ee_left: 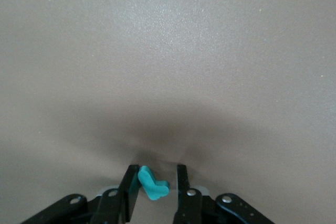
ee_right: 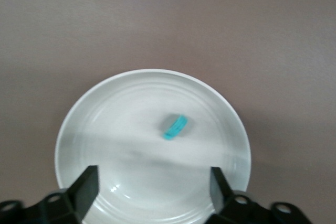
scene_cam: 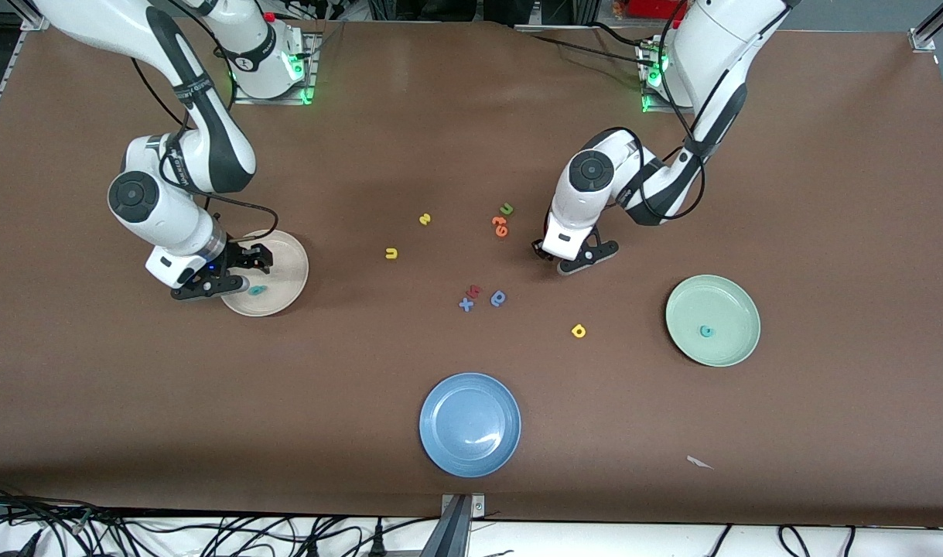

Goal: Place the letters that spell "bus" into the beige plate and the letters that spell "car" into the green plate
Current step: 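Release the teal letter onto the beige plate while the left gripper grasps another, then move the right gripper to a yellow letter while the left gripper lifts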

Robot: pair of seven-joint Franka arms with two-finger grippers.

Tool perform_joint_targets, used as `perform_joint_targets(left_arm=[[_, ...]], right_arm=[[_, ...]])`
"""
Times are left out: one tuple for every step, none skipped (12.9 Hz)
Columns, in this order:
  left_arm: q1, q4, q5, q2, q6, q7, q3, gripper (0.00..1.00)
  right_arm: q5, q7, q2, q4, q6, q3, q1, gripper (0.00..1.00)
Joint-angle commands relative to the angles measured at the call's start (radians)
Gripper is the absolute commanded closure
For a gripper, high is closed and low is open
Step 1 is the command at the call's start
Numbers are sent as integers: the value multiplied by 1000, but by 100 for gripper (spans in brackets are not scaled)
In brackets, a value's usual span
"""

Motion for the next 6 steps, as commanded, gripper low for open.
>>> perform_joint_targets(left_arm=[[-4, 6, 36, 9, -9, -36, 0, 70], [-4, 6, 36, 10, -11, -34, 0, 72], [-4, 6, 36, 10, -9, -34, 2, 75], [-5, 6, 38, 12, -9, -34, 2, 79], [-7, 6, 38, 13, -9, -34, 4, 83], [-7, 6, 38, 13, -9, -34, 5, 85]], right_arm=[[2, 66, -34, -29, 4, 63, -5, 0], [2, 92, -34, -28, 13, 90, -5, 0], [2, 122, -31, -26, 22, 113, -3, 0], [2, 164, -26, -28, 40, 133, 1, 0], [2, 207, -20, -28, 60, 149, 22, 0], [4, 256, -8, -28, 85, 150, 54, 0]])
